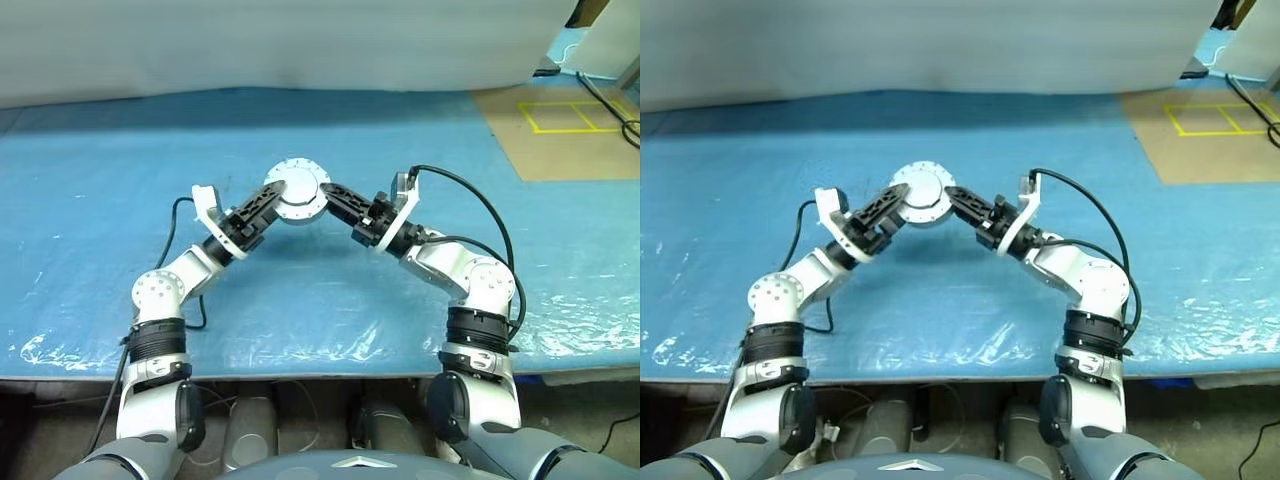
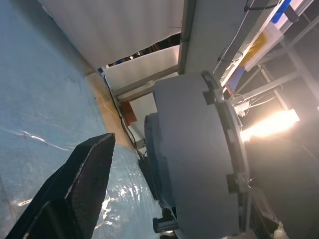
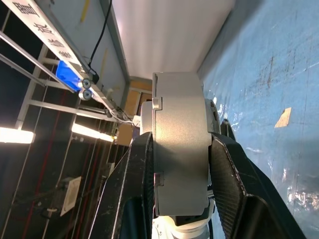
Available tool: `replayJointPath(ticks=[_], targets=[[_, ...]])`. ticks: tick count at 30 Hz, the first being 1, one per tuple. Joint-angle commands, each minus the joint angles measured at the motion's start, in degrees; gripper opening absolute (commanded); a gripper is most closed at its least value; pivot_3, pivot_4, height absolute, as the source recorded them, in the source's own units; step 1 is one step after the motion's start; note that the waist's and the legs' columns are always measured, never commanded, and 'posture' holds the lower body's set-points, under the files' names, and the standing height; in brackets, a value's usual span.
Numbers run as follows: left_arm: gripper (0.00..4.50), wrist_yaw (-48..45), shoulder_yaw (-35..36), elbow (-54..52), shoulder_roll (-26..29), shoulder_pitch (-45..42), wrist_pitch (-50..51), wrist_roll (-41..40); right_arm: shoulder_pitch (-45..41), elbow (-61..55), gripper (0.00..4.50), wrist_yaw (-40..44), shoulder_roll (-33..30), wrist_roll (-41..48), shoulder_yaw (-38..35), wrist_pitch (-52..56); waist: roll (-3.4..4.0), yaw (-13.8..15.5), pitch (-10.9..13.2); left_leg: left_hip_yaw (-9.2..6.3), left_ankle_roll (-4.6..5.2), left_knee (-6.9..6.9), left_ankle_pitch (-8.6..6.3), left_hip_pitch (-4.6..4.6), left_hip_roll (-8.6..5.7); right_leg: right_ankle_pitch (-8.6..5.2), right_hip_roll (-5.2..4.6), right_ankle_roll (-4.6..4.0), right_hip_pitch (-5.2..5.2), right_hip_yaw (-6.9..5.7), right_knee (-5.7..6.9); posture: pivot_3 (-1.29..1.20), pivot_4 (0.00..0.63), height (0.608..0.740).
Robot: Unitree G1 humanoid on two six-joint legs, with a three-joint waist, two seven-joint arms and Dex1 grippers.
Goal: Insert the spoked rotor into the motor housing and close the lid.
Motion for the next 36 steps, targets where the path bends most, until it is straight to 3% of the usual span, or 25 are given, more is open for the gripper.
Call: replayJointPath(ticks=[1, 11, 14, 18, 21, 30, 33, 36], targets=[[4.49, -0.48, -1.32, -0.21, -1.02, -2.21, -1.40, 1.04, -0.69, -4.16, 1.22, 0.69, 0.17, 4.92, 0.62, -1.13, 0.00, -0.01, 0.00, -0.01, 0.00, 0.01, 0.00, 0.00, -0.01, 0.01, 0.00, 0.02, 0.00, 0.00, 0.00, 0.00, 0.150, 0.740], [4.49, 0.06, -3.13, 2.17, -1.36, -2.79, -4.04, 6.11, 0.40, -5.02, 1.22, -1.35, -0.68, 6.23, 2.41, -3.02, 0.00, -0.12, 0.00, -0.05, 0.00, 0.03, 0.00, -0.04, -0.05, 0.04, 0.00, 0.07, -0.02, 0.00, 0.00, 0.00, 0.150, 0.740], [3.90, -0.21, -2.45, 2.53, -1.04, -2.50, -3.12, 5.48, 0.53, -5.03, 1.22, -2.07, -0.56, 6.18, 2.78, -3.90, -0.01, -0.07, 0.00, -0.09, 0.00, 0.07, 0.00, -0.07, -0.08, 0.05, -0.01, 0.09, -0.01, 0.00, 0.00, 0.00, 0.150, 0.740], [2.74, 0.64, -3.00, 3.05, -1.42, -2.85, -5.23, 7.46, 0.28, -4.47, 1.22, -3.36, -0.33, 5.66, 3.10, -5.35, -0.01, -0.03, 0.00, -0.11, 0.00, 0.14, 0.00, -0.08, -0.09, 0.07, -0.01, 0.12, 0.00, 0.00, 0.02, 0.00, 0.150, 0.740], [2.72, -1.04, -1.06, 3.02, -1.79, -3.13, -4.34, 4.39, 0.08, -4.08, 1.22, -3.92, -0.39, 4.48, 3.36, -6.43, -0.01, -0.07, 0.01, -0.14, 0.00, 0.21, 0.00, -0.10, -0.10, 0.08, -0.02, 0.15, 0.02, 0.00, 0.03, 0.00, 0.150, 0.740], [2.68, 2.70, -2.59, 2.53, -2.54, -3.64, -4.30, 5.91, 0.10, -4.26, 1.22, -4.25, -1.30, 1.12, 4.71, -9.17, -0.01, -0.03, 0.01, -0.18, 0.00, 0.29, 0.00, -0.17, -0.10, 0.11, -0.02, 0.19, 0.01, -0.01, 0.04, 0.00, 0.150, 0.740], [2.68, -0.59, -1.71, 1.83, -2.68, -3.72, -2.85, 2.69, 0.19, -4.39, 1.22, -3.79, -1.71, 0.66, 5.16, -9.24, -0.01, -0.02, 0.01, -0.20, 0.00, 0.35, 0.00, -0.21, -0.12, 0.13, -0.02, 0.22, 0.01, -0.01, 0.04, 0.00, 0.150, 0.740], [2.66, 1.96, -3.01, 2.22, -2.51, -4.46, -3.59, 5.43, 0.36, -5.09, 1.22, -2.79, -2.01, 0.65, 5.47, -9.34, -0.01, -0.02, 0.01, -0.23, 0.00, 0.38, 0.00, -0.26, -0.13, 0.14, -0.03, 0.24, -0.01, -0.01, 0.05, 0.00, 0.150, 0.740]])
